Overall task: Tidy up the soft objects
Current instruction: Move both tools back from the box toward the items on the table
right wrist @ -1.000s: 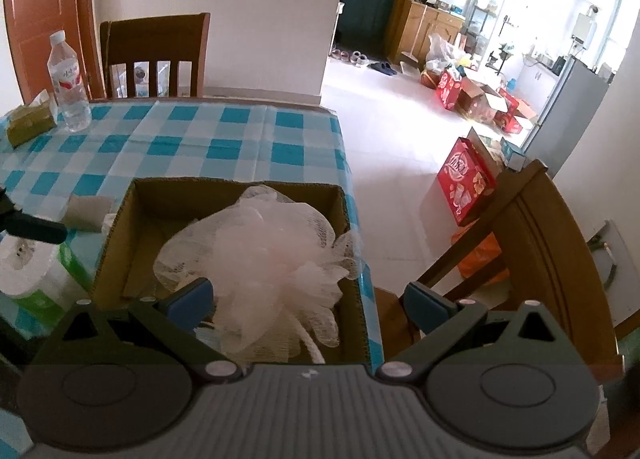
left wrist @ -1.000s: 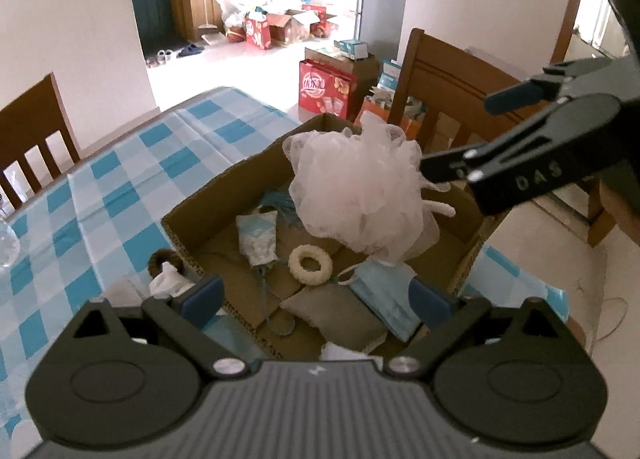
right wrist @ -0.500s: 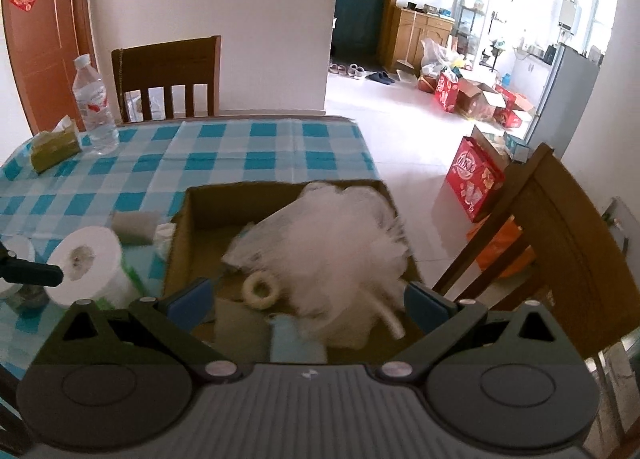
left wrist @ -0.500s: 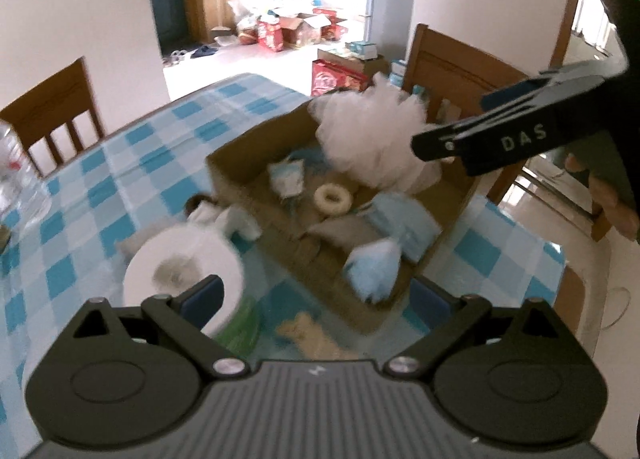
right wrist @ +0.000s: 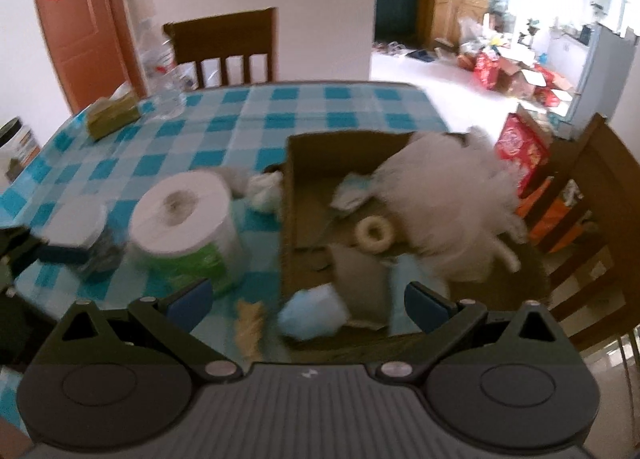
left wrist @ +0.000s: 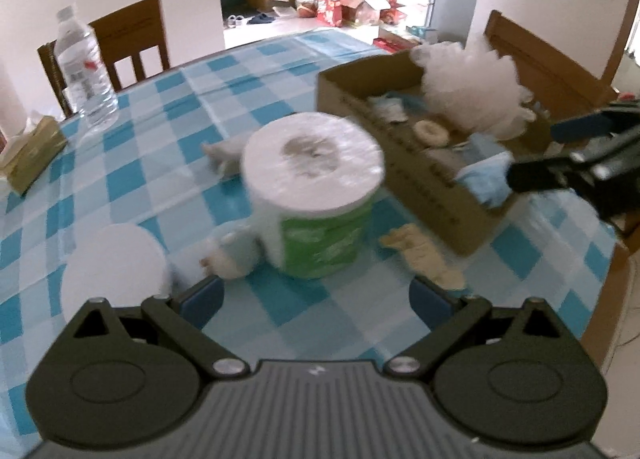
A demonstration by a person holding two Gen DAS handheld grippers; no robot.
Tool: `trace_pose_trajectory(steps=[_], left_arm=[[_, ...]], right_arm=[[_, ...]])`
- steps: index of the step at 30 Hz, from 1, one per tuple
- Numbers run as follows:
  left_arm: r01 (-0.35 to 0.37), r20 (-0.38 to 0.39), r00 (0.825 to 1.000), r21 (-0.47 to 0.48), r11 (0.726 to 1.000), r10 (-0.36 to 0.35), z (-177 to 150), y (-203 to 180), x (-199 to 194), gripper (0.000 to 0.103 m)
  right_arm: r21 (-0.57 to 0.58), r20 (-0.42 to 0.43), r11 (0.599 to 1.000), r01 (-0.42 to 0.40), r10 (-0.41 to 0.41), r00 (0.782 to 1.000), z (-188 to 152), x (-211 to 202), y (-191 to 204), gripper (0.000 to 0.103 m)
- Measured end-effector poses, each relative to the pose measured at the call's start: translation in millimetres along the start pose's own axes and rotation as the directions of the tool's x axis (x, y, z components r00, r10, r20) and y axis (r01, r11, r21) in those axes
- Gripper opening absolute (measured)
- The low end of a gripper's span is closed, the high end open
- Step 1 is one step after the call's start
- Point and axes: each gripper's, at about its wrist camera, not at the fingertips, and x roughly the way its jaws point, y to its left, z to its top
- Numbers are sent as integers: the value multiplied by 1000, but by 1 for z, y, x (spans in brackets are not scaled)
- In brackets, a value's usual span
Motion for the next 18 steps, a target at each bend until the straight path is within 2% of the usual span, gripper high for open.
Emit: trace_pose_trajectory(steps=[5,10,12,18], left_arm=[[-16,-2,1000,53,998,16,2,19,4,99],[15,-26,1000,153,988,-11,14,31,10,99],[22,-36,999,216,976,-15,19,34,13,99],[53,-76,997,393,918,-25,31,41,27,96]], right_arm=[[-37,-35,998,-45,43,998,-12,7,28,103],[-68,-69,995,-71,66,995,-23,14,54,103],[-73,-77,994,-77,71,994,-27,15,60,103],[-85,-88,992,-95,87,992,-33,18,74,103]])
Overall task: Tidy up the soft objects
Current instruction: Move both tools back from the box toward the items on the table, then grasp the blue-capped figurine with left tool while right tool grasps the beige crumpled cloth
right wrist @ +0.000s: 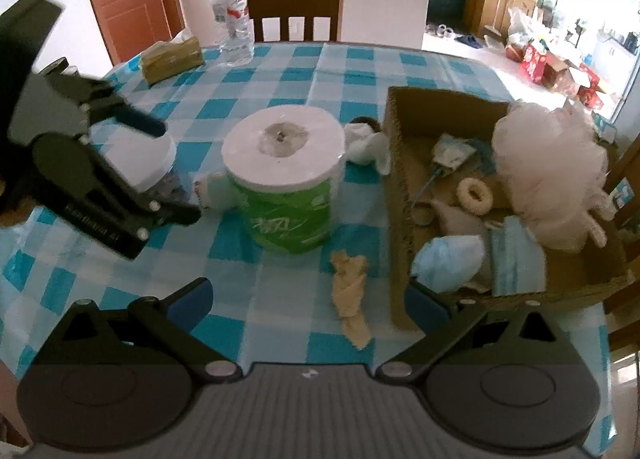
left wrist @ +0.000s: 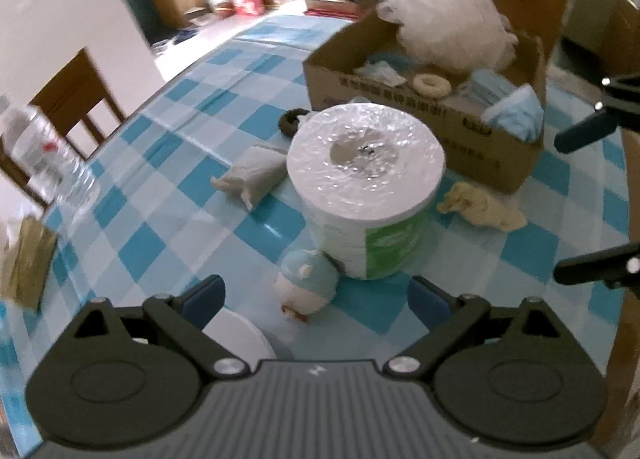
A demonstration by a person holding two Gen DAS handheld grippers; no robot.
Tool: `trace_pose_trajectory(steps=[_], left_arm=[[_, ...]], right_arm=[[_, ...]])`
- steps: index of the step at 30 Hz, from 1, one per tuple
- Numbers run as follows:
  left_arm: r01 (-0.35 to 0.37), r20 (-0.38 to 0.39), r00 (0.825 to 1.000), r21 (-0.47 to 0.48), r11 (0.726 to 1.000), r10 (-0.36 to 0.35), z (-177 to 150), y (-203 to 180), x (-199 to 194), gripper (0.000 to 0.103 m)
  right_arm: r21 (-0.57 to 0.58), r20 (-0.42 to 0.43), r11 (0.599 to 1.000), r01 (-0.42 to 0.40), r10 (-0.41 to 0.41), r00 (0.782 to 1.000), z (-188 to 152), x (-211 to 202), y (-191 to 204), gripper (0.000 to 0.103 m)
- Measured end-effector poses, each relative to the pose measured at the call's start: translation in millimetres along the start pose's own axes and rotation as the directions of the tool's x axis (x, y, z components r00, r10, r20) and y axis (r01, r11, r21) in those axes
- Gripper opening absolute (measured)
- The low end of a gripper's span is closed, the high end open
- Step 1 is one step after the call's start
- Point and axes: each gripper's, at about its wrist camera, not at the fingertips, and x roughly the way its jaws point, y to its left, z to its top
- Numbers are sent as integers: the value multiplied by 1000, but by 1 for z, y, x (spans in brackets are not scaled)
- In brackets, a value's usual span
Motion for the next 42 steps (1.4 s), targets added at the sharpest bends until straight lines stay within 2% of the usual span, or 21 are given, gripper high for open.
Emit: trace_pose_trajectory(steps=[3,6,10,13,21,24,29,40,42], left_arm=[[10,-34,999,63,998,-8,5,4,9,83],[25,-61,998,121,992,-18,10,4,18,79],[50,-111,993,184,982,-30,13,3,36,64],[57,-139,990,212,976,-28,15,3,49,56],[85,-175,984,241,967,-43,16,7,65,53],[107,-186,981,238,965,-63,15,8,68,46],[121,-187,979,218,968,-80,15,12,69,43],[121,-190,979,220,968,-79,15,14,71,43],[121,-192,978,222,967,-78,15,13,71,43]], right_arm=[[3,-8,1000,-15,15,1000,-2,4,5,103],[-13,-14,1000,-16,16,1000,-6,7,12,103],[-8,-30,1000,-29,29,999,-9,13,15,103],[-5,-38,999,-35,35,999,-11,17,15,103],[-8,-49,1000,-27,26,998,-14,28,13,103],[-34,-47,999,-8,6,999,-16,32,15,103],[-61,-38,998,14,-17,999,-17,37,17,101],[-91,-7,980,177,-178,984,-28,60,26,67],[-72,3,976,204,-204,979,-30,64,26,64]])
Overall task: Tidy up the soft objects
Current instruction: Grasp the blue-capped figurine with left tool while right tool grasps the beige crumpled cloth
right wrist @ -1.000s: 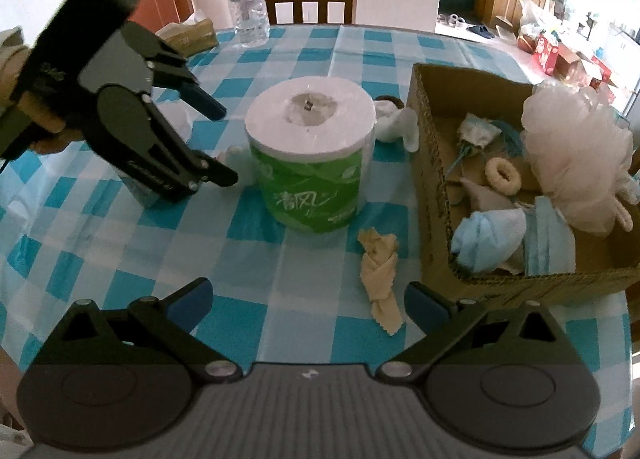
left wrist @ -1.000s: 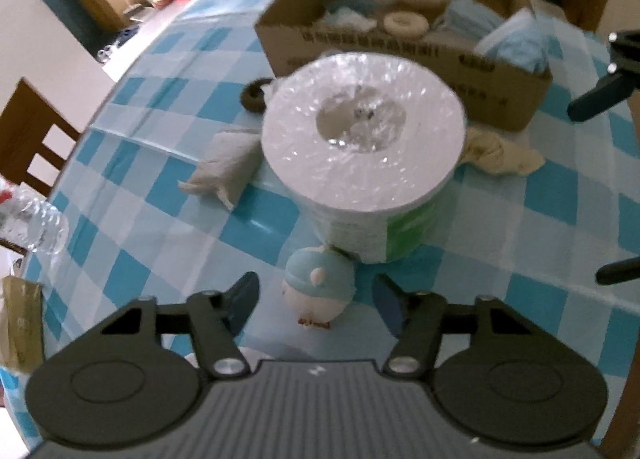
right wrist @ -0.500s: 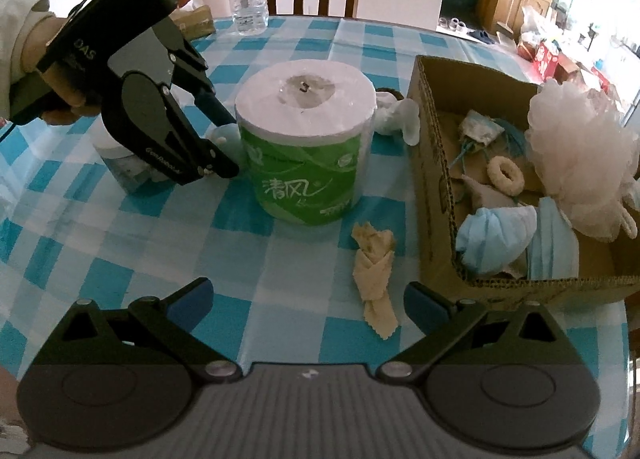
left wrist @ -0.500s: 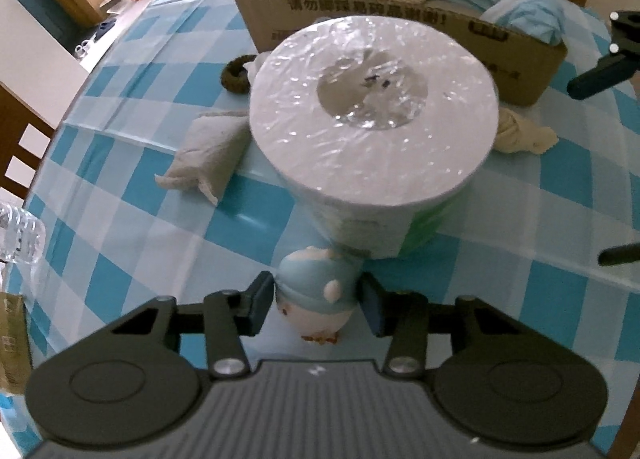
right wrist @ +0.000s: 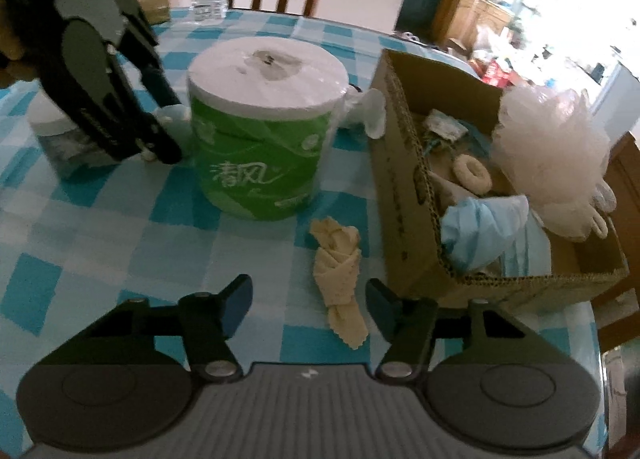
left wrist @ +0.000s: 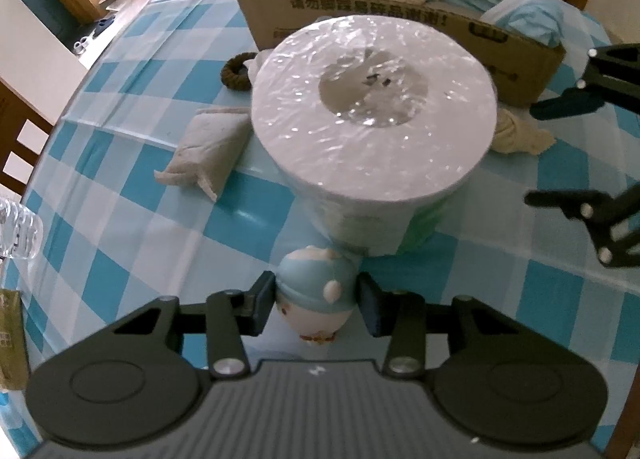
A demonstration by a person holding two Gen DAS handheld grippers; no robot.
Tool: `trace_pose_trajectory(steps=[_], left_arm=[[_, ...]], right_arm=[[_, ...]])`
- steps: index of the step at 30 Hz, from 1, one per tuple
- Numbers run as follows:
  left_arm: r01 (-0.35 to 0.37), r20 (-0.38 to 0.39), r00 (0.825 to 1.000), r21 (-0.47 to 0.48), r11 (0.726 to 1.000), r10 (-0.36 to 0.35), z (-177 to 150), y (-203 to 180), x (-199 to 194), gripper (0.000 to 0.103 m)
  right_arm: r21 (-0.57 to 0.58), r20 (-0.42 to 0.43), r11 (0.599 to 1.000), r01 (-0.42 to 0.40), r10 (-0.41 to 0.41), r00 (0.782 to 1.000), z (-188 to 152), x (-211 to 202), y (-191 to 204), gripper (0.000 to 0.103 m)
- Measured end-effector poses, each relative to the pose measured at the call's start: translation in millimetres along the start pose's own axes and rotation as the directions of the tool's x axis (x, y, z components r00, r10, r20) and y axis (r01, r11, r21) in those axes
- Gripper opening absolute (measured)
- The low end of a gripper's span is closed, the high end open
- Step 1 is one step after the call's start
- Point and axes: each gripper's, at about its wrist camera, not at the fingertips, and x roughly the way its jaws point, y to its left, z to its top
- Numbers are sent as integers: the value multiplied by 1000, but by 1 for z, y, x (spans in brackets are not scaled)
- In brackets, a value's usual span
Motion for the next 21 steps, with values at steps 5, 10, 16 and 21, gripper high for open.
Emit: trace_pose_trajectory(steps=[5,10,16,21], left_arm=[[3,-5,1000,16,1000,-3,0,-1,0,43],[9,-5,1000,18,1000,-9,1,0,1,43],[16,-1,1000,15,1000,-16,0,1,1,43],[21,2,1000,5,1000,-21,0,2,1,43]], right_arm=[[62,15,997,36,-37,999,-3,11,-4,57],[135,19,990,41,-44,999,-3,24,-9,45],[180,37,983,25,-32,999,-4,27,-11,26],[204,32,979,16,-23,999,0,30,-16,28]])
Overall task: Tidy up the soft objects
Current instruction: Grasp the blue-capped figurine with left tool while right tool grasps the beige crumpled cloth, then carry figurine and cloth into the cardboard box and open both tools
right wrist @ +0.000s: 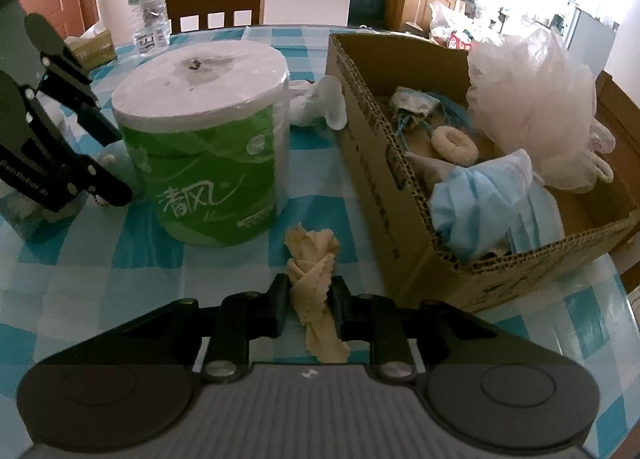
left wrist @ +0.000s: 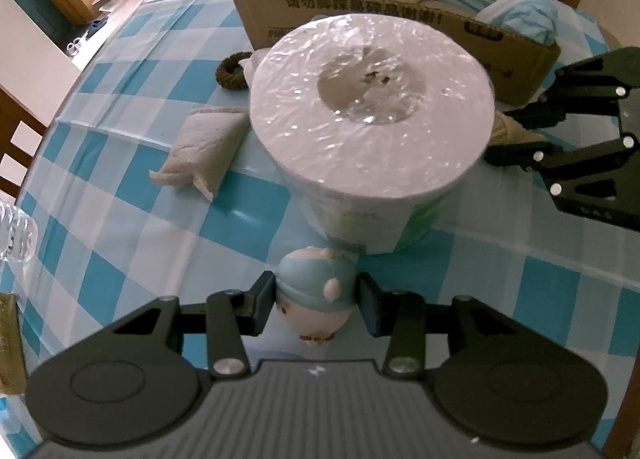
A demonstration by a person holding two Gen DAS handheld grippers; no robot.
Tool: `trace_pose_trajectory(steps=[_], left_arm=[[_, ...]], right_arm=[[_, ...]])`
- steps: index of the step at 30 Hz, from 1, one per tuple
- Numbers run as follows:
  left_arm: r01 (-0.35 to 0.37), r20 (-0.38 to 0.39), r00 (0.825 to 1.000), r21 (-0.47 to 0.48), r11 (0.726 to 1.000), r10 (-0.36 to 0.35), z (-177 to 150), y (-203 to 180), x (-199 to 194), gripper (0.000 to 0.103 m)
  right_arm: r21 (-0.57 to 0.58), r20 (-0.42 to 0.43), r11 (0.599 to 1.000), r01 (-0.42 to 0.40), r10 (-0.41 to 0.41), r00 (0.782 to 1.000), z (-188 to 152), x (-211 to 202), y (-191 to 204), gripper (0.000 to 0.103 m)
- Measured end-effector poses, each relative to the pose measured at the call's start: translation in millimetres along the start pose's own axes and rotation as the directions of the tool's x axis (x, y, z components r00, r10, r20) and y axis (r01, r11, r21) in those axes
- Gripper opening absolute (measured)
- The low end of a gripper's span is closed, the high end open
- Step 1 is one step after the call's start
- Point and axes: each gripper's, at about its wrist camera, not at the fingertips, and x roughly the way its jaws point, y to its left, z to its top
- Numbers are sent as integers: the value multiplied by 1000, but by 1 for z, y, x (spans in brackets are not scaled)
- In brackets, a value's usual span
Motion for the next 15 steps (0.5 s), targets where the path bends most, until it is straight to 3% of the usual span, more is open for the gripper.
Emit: trace_pose_trajectory(steps=[15], left_arm=[[13,-20,1000,-25,1000,-14,-3,-4,-4,42]], right_arm=[[-26,17,999,-26,26,1000,-1,-8,-2,24]])
